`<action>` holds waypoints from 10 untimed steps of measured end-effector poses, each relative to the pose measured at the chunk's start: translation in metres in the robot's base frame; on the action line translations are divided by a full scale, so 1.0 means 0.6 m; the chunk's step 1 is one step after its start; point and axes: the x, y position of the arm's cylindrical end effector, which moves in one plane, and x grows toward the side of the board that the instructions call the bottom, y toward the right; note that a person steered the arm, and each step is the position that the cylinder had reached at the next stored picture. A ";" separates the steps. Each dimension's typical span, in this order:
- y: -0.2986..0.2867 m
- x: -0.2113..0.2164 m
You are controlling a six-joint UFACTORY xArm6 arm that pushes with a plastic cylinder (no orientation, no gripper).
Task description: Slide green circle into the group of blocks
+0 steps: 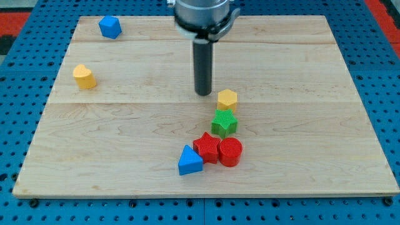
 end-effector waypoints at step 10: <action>-0.141 -0.262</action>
